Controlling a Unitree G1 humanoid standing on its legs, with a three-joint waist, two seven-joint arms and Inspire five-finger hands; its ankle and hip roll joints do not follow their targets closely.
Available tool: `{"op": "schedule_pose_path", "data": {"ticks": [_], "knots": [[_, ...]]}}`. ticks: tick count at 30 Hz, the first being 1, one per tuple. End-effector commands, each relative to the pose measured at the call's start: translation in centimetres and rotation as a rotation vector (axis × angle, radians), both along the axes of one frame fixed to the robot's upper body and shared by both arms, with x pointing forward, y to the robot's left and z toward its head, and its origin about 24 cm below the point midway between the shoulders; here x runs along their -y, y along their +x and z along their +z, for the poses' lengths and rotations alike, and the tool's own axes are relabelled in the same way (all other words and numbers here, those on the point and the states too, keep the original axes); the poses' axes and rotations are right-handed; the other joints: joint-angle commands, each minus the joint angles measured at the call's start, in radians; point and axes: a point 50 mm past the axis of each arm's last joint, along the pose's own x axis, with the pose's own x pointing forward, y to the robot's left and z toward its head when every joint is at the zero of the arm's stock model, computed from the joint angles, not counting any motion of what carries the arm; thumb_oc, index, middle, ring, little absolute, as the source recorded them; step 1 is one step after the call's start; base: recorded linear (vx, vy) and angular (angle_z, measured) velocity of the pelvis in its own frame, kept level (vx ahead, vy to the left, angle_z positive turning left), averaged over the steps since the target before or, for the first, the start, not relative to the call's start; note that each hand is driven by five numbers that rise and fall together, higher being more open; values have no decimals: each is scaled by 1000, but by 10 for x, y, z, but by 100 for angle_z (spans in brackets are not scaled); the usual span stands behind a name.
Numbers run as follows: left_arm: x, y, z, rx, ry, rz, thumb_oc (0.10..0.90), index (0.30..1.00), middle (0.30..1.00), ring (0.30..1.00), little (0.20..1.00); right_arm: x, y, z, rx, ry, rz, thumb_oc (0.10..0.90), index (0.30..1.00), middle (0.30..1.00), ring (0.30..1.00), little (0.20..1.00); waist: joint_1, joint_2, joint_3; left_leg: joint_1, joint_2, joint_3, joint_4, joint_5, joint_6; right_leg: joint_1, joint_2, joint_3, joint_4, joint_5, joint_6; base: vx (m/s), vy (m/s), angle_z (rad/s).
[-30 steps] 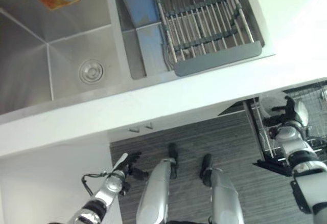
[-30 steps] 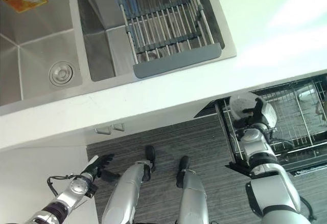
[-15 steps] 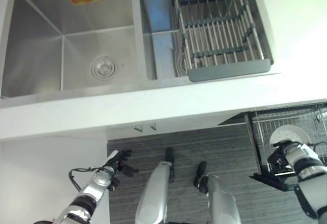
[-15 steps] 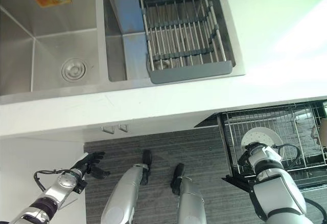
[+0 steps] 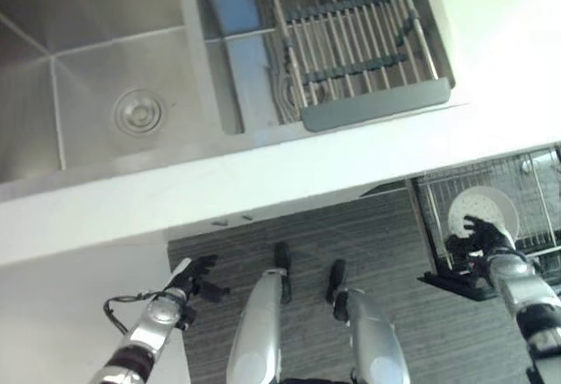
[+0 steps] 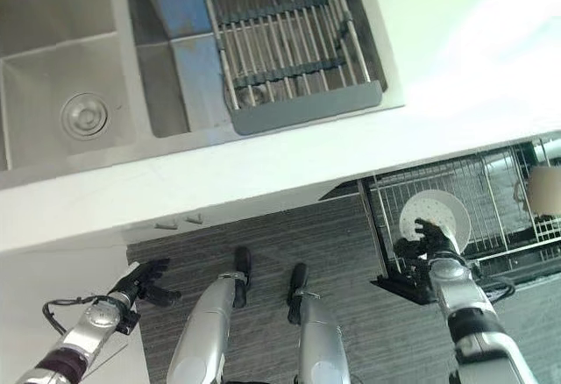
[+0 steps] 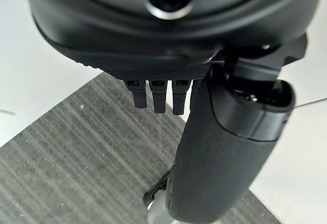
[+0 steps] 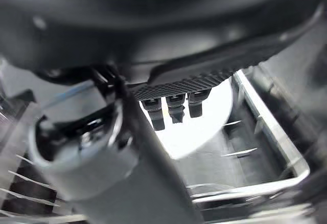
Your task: Place the dishes in the dishwasher.
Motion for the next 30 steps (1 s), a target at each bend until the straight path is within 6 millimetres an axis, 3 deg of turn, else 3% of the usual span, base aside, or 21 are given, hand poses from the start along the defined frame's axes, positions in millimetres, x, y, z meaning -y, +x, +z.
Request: {"op": "schedule_pose_path", "data": {"ticks": [1,3,6,10,15,17,20,24,27,28,29,30], "knots": [[-12,-23,-11,0,-89,199,800,900,900,900,900,12,3,76,463,-160,-198,800,900,900,900,900,-8,22,-14,173,-5,1,-155,-48,-14,35,20,49,76,-57,38,-23,119,-32],[-6,-38,-23,-15,-116,237,800,900,900,900,900,4,-14,91,656,-212,-243,800,900,900,900,900,-33,16,-14,197,-2,27,-155,-58,-17,51,14,54,53,-51,42,-16,159,-28],[-1,-52,-33,-32,-152,287,800,900,900,900,900,-7,-29,102,812,-237,-251,800,900,900,900,900,-58,12,-18,223,4,51,-155,-69,-21,71,9,65,20,-42,44,6,136,-30],[8,-79,-53,-104,-242,398,800,900,900,900,900,-28,-60,137,1241,-282,-241,800,900,900,900,900,-85,-5,-48,265,0,86,-155,-91,-22,99,-5,89,-30,-31,44,9,97,-26],[13,-105,-66,-162,-279,453,800,900,900,900,900,-25,-85,134,1390,-353,-385,800,900,900,900,900,-108,-28,-78,324,-12,109,-155,-120,-18,129,-19,107,-28,-49,31,15,57,-29],[13,-116,-70,-186,-287,480,800,900,900,900,900,-15,-95,126,1368,-410,-497,800,900,900,900,900,-119,-34,-94,345,-13,116,-155,-129,-19,143,-20,112,-27,-57,31,82,51,-12],[12,-133,-74,-213,-298,515,800,900,900,900,900,15,-115,108,1249,-496,-657,800,900,900,900,900,-145,-41,-123,383,-9,131,-155,-145,-19,166,-24,115,-24,-70,30,109,50,-14],[6,-126,-71,-184,-327,539,800,900,900,900,900,59,-157,86,1245,-326,-979,800,900,900,900,900,-181,-41,-139,397,-7,146,-155,-155,-17,156,-29,117,10,-89,29,36,55,-6],[4,-119,-70,-194,-340,536,800,900,900,900,900,87,-184,43,1170,-39,-1231,800,900,900,900,900,-195,-39,-147,406,-1,154,-155,-163,-19,161,-27,115,10,-91,33,36,-9,-7],[4,-118,-70,-201,-344,528,800,900,900,900,900,98,-200,13,1160,200,-1325,800,900,900,900,900,-196,-38,-151,411,3,154,-155,-167,-20,167,-26,111,6,-92,32,66,-46,-7],[5,-118,-71,-201,-343,524,800,900,900,900,900,101,-206,-2,1178,337,-1380,800,900,900,900,900,-196,-38,-153,413,5,154,-155,-167,-21,170,-25,109,4,-93,31,85,-62,-7],[4,-115,-70,-203,-339,519,800,900,900,900,900,104,-222,-39,1185,554,-1464,800,900,900,900,900,-192,-38,-157,416,10,152,-155,-167,-25,176,-25,104,2,-97,27,70,-39,-8]]}}
